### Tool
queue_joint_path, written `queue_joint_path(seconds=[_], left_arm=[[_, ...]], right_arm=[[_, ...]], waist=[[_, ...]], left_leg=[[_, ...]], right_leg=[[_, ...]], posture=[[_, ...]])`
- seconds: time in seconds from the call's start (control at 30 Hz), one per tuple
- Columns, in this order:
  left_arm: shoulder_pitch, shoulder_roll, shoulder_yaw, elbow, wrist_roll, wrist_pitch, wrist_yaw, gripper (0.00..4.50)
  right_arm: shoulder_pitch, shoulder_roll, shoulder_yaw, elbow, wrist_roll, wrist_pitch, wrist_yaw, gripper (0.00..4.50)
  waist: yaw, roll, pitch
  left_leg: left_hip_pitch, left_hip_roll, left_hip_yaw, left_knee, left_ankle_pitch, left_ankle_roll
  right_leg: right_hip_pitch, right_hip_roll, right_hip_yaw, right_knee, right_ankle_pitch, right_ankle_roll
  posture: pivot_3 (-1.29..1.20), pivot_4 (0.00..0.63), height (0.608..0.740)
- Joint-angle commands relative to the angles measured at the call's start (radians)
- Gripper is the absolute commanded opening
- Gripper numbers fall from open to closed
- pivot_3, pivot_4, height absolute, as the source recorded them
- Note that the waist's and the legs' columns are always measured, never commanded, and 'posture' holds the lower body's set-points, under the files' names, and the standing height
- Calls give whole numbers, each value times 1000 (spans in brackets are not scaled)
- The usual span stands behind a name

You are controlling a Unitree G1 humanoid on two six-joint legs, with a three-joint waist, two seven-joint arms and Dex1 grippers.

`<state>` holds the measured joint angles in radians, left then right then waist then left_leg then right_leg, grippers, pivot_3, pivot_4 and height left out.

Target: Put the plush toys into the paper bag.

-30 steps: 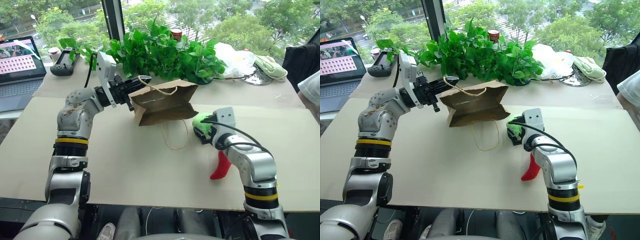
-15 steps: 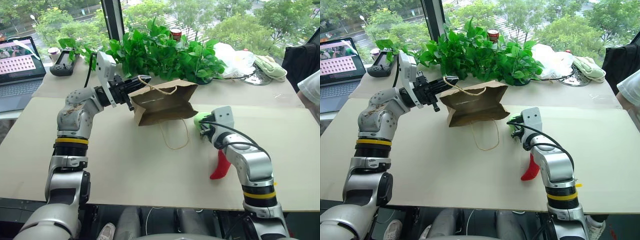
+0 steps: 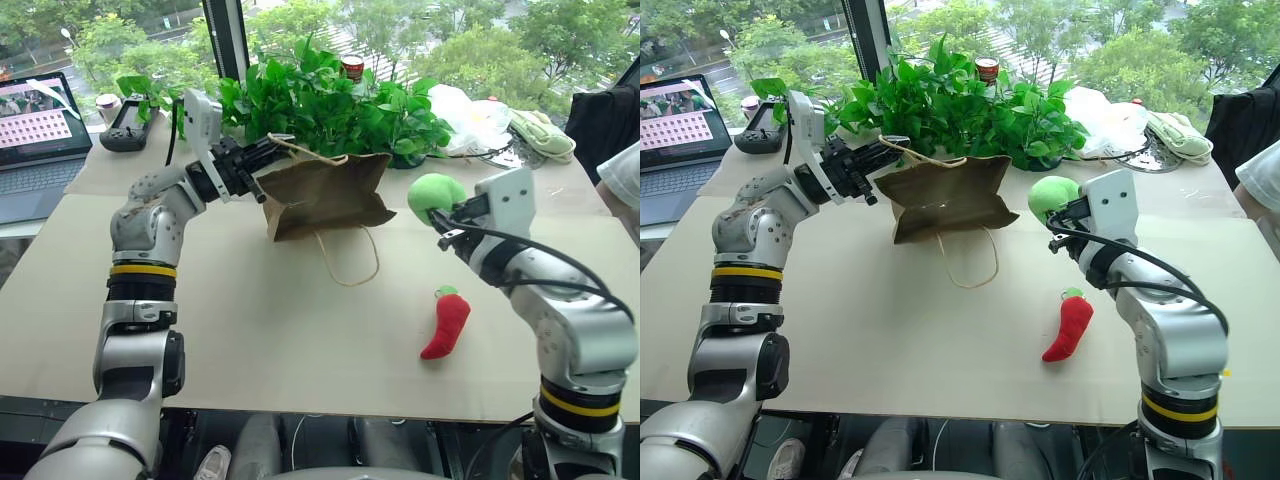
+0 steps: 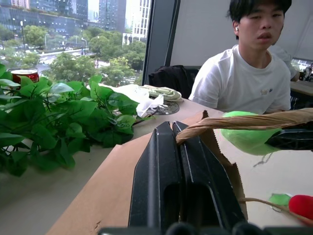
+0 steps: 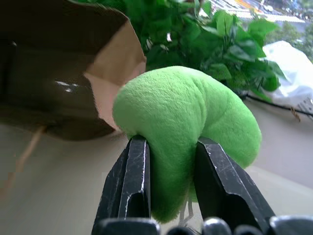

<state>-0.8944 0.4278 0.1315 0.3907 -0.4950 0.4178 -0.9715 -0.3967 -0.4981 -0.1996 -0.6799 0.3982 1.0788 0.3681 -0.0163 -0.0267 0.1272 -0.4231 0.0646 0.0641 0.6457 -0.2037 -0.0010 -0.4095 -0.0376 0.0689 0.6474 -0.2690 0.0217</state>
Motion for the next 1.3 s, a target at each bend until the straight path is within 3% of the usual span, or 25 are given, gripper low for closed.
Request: queue_joint_path(seconds=[0.03, 0.1, 0.2, 0.43, 0.73, 1.03, 1.2, 1.3], left_arm=[[-27, -2, 11, -20, -13, 0, 0, 0], [-26, -3, 11, -22, -13, 3, 0, 0], [-23, -7, 10, -25, -15, 7, -1, 0], [-21, -14, 9, -30, -16, 11, -3, 0], [-12, -18, 4, -41, -16, 14, -9, 0], [-15, -18, 6, -34, -16, 17, -13, 0], [-17, -16, 6, -29, -14, 16, -15, 0], [-16, -15, 7, -27, -13, 16, -17, 0]], right_arm=[[-68, -10, -33, -104, 141, 72, 61, 1354], [-83, -11, -30, -122, 190, 107, 71, 1354], [-137, -2, 106, -119, 195, 125, 60, 1354], [-270, 20, 359, 74, 40, 53, -13, 1354], [-448, 82, 387, 306, -91, 38, -98, 1354], [-453, 139, 318, 303, -91, 109, -118, 4371], [-405, 92, 165, 157, -18, 212, -76, 4371], [-309, -49, 81, 41, 28, 314, -10, 4371]], waist=[[-1, 0, 0], [1, 0, 0], [2, 0, 0], [2, 0, 0], [2, 0, 0], [3, 0, 0], [8, 0, 0], [15, 0, 0]], left_leg=[[0, 0, 0, 0, 0, 0], [0, 0, 0, 0, 0, 0], [0, 0, 0, 0, 0, 0], [-1, 0, 0, 0, 0, 0], [-3, 0, 0, 0, 0, 0], [-9, 0, 1, -1, 0, 0], [-10, 0, 0, -1, 0, 0], [-11, -1, 0, -1, 0, 0]], right_leg=[[0, 0, 0, 0, 0, 0], [0, 0, 0, 0, 0, 0], [0, 0, 0, 0, 0, 0], [0, 0, 0, 0, 0, 0], [-4, -1, 0, 1, 0, 0], [-11, -1, 0, 3, 0, -1], [-12, -1, 0, 7, 0, -1], [-11, -1, -1, 7, 0, -1]], posture=[[0, 150, 713], [0, 150, 713], [0, 150, 713], [0, 150, 713], [0, 150, 713], [0, 150, 713], [0, 150, 713], [0, 150, 713]])
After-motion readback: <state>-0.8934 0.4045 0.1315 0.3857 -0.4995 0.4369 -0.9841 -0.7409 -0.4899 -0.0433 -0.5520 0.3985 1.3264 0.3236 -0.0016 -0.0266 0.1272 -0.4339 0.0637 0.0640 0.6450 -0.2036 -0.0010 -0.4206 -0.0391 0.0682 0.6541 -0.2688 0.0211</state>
